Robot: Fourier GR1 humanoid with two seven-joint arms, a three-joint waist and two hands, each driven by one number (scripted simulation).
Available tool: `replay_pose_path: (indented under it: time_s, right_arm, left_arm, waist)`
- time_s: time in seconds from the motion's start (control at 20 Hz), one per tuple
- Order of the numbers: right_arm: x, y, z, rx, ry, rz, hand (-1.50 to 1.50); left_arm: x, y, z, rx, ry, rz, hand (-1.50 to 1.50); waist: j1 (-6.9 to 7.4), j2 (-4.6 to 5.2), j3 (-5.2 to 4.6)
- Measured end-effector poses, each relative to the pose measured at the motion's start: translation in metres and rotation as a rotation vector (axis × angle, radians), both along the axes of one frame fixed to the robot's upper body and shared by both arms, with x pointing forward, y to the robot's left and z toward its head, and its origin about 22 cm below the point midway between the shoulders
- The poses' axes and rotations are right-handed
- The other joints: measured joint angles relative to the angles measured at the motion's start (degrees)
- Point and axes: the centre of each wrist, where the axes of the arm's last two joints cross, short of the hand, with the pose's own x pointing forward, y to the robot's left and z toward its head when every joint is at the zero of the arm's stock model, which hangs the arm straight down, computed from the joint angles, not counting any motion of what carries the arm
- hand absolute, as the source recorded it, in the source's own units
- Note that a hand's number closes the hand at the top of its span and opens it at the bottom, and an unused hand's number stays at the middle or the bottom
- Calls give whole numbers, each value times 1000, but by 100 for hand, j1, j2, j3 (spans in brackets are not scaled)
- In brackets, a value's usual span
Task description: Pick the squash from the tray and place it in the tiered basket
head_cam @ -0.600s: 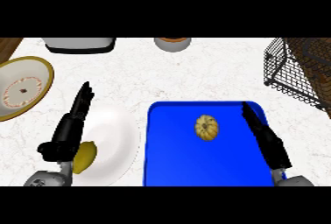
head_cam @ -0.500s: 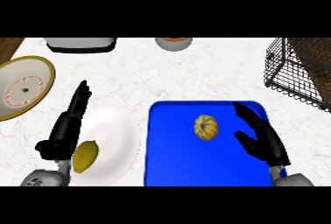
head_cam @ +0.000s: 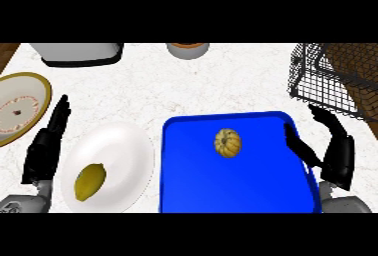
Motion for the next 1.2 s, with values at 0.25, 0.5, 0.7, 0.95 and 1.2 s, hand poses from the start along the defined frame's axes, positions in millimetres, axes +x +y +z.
replay_pose_path:
  time_s: [0.25,0.5,0.7,0.95,1.2]
  right_arm:
    - [-24,20,-12,-111,-37,-162,-150]
    - [-51,30,-30,-219,161,-146,-150]
    - [-57,40,-34,-300,352,-125,-150]
    - [-40,68,-12,-376,517,-162,-150]
    - [-18,115,26,-426,620,-233,-150]
  left_arm:
    - [4,2,4,17,27,15,0]
    - [5,5,9,27,27,16,0]
    - [9,3,14,27,26,1,0]
    - [14,-3,18,26,23,-27,0]
    - [17,-2,20,25,29,-40,0]
  waist:
    - [52,35,-8]
    - [118,65,-40]
    - [224,103,-57]
    - [369,110,-56]
    - [455,102,-19]
